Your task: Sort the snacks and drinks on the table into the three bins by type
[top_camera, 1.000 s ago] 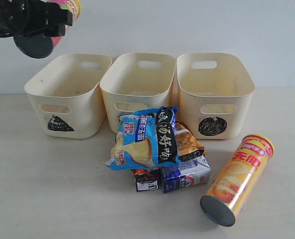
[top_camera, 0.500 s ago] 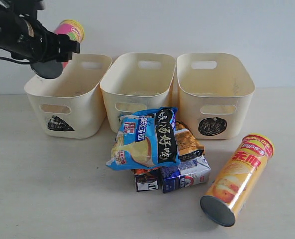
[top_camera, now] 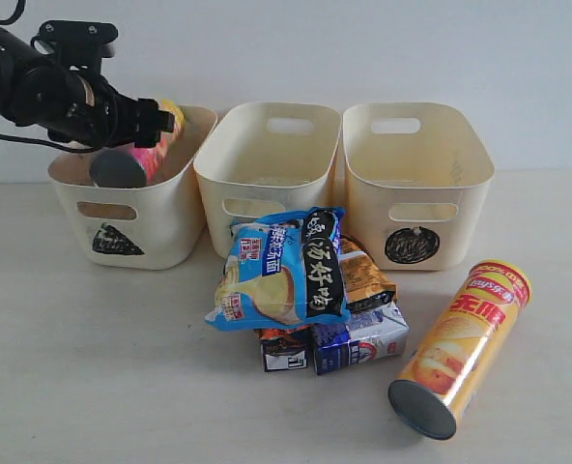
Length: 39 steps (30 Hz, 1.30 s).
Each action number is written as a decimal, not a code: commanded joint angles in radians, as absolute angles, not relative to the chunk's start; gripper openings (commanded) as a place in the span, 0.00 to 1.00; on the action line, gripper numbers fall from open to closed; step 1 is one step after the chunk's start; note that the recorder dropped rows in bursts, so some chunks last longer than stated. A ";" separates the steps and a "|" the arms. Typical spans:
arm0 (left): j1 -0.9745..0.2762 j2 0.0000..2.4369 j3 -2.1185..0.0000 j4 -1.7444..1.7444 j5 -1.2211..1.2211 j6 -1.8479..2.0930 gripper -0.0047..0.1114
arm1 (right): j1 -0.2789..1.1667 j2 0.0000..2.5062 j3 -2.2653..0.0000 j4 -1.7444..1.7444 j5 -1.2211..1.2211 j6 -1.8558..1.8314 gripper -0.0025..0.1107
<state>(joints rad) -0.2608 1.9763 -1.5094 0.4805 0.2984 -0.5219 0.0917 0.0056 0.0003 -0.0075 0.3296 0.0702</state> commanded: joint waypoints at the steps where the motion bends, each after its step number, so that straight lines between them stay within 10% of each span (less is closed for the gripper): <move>1: -0.260 1.974 -1.521 0.490 0.288 -0.532 0.76 | 0.089 0.000 0.000 -0.009 0.322 0.069 0.02; 8: -0.260 1.935 -1.534 0.487 0.367 -0.539 0.69 | 0.089 0.000 0.000 -0.009 0.322 0.069 0.02; 13: -0.260 1.830 -1.539 0.483 0.461 -0.537 0.08 | 0.089 0.000 0.000 -0.009 0.322 0.069 0.02; 39: -0.260 0.755 -0.847 0.191 0.493 -0.369 0.08 | 0.089 0.000 0.000 -0.016 0.322 0.005 0.02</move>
<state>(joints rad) -0.2608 0.8208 -0.9017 0.2010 0.5073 -0.3601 0.0917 0.0056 0.0003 -0.0099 0.3296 0.0335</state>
